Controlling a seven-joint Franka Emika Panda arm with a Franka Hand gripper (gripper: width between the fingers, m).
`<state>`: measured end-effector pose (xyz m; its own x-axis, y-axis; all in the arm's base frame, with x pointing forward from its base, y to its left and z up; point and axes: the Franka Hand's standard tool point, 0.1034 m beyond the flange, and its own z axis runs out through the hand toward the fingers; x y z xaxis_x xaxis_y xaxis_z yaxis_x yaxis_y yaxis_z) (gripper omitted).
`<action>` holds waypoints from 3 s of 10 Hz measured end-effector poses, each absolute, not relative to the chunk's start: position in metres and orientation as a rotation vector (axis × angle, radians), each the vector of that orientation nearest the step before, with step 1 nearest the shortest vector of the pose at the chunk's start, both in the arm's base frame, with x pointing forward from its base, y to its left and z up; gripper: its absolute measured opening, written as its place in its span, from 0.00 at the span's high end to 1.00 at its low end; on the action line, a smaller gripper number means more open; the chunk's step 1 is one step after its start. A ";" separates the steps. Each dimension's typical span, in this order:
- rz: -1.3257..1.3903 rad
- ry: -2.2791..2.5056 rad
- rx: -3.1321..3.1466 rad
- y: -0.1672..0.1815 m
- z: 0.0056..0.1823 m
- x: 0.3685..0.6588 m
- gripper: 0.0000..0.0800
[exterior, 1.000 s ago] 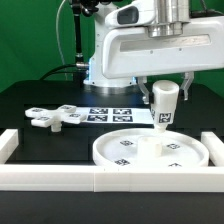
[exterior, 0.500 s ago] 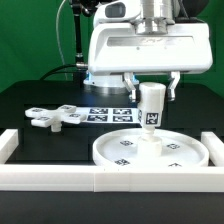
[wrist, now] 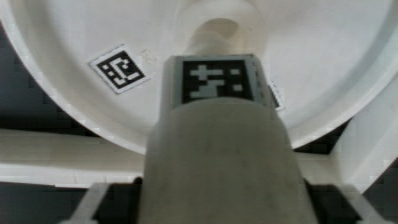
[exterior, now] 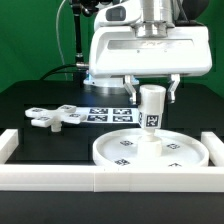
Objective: Assemble round table
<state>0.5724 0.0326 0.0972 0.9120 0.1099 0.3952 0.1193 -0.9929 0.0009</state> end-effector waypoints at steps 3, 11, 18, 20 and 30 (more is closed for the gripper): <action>-0.621 -0.189 -3.046 0.037 0.095 0.571 0.49; -0.583 -0.199 -3.051 0.038 0.080 0.565 0.49; -0.678 -0.219 -3.047 0.034 0.082 0.576 0.22; -0.656 -0.218 -3.049 0.032 0.099 0.579 0.20; -0.295 -0.204 -3.062 0.036 0.106 0.577 0.19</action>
Offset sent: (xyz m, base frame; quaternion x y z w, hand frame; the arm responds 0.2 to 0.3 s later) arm -0.0073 0.0076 -0.0017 -0.0020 -0.0080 0.0214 0.9997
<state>0.5767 0.0356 0.1061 0.9730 0.1256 0.1938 0.1368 -0.9896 -0.0453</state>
